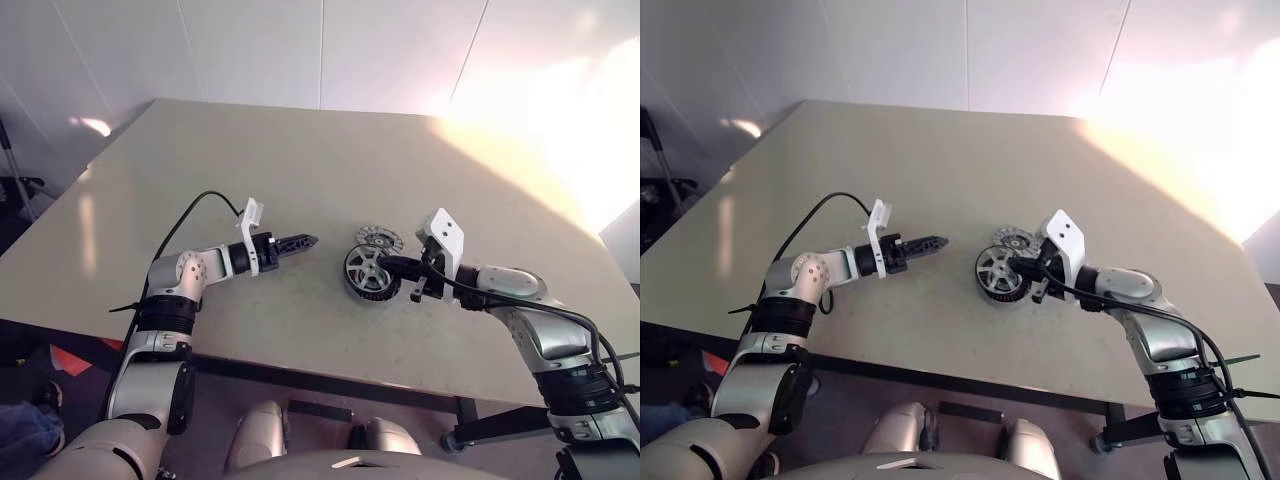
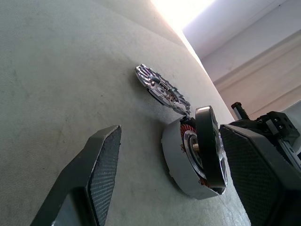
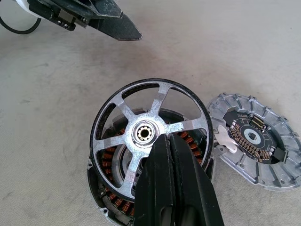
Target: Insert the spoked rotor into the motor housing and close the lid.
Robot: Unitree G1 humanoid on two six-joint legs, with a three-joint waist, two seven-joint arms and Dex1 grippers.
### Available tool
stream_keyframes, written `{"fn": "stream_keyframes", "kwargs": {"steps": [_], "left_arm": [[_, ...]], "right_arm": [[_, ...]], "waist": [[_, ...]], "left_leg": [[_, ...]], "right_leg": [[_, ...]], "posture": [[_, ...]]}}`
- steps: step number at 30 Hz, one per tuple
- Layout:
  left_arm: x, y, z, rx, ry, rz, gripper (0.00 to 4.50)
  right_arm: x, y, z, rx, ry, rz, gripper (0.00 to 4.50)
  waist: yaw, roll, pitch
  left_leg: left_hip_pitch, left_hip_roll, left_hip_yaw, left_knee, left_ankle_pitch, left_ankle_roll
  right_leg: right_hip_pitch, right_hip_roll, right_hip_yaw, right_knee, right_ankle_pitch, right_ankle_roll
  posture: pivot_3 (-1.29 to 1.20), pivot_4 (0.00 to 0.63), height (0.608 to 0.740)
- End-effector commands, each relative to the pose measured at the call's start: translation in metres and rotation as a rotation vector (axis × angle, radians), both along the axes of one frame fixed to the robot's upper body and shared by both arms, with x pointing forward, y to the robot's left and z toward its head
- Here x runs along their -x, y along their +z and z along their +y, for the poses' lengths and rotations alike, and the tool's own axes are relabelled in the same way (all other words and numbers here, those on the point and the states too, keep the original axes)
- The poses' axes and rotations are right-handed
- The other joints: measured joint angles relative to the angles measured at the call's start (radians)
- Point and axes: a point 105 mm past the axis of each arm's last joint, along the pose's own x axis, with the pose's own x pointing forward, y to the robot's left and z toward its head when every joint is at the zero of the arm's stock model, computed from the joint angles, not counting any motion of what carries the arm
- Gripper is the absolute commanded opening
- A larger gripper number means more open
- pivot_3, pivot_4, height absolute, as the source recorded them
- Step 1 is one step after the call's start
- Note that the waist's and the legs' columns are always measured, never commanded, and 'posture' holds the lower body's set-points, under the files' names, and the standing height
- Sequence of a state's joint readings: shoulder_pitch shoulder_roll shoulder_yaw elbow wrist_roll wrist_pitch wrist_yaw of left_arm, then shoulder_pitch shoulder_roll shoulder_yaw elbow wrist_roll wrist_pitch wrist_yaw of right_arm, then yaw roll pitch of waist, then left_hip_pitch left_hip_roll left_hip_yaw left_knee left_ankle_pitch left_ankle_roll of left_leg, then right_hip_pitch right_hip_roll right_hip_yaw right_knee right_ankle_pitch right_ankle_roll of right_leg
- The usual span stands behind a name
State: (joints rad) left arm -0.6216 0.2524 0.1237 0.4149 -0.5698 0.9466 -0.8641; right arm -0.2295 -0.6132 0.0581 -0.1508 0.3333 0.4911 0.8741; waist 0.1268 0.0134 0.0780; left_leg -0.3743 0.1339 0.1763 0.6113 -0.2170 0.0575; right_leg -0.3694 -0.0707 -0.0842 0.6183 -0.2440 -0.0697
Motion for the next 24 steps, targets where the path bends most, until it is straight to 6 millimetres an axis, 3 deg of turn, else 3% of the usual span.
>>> {"fn": "stream_keyframes", "kwargs": {"steps": [1, 4, 10, 24], "left_arm": [[-0.002, 0.01, 0.0, 0.008, -0.001, -0.044, 3.55], [-0.002, 0.009, 0.0, 0.005, -0.003, -0.043, 3.55], [-0.003, 0.01, 0.002, 0.0, 0.002, -0.042, 3.55], [-0.007, 0.01, 0.013, -0.023, 0.041, -0.035, 3.55]], "right_arm": [[-0.002, 0.025, 0.005, -0.023, 0.025, -0.091, 0.01], [0.001, 0.024, 0.007, -0.031, 0.04, -0.076, 0.01], [0.001, 0.019, 0.01, -0.014, 0.048, -0.083, 1.85], [0.004, 0.011, 0.017, 0.035, 0.098, -0.096, 1.85]], "waist": [[0.0, 0.0, 0.0], [0.0, 0.0, 0.0], [0.0, 0.0, 0.0], [0.0, 0.0, 0.0]], "left_leg": [[0.0, 0.0, 0.0, 0.0, 0.0, 0.0], [0.0, 0.0, 0.0, 0.0, 0.0, 0.0], [0.0, 0.0, 0.0, 0.0, 0.0, 0.0], [0.0, 0.0, 0.0, 0.0, 0.0, 0.0]], "right_leg": [[0.0, 0.0, 0.0, 0.0, 0.0, 0.0], [0.0, 0.0, 0.0, 0.0, 0.0, 0.0], [0.0, 0.0, 0.0, 0.0, 0.0, 0.0], [0.0, 0.0, 0.0, 0.0, 0.0, 0.0]], "posture": [[0.0, 0.0, 0.74], [0.0, 0.0, 0.74], [0.0, 0.0, 0.74], [0.0, 0.0, 0.74]]}}
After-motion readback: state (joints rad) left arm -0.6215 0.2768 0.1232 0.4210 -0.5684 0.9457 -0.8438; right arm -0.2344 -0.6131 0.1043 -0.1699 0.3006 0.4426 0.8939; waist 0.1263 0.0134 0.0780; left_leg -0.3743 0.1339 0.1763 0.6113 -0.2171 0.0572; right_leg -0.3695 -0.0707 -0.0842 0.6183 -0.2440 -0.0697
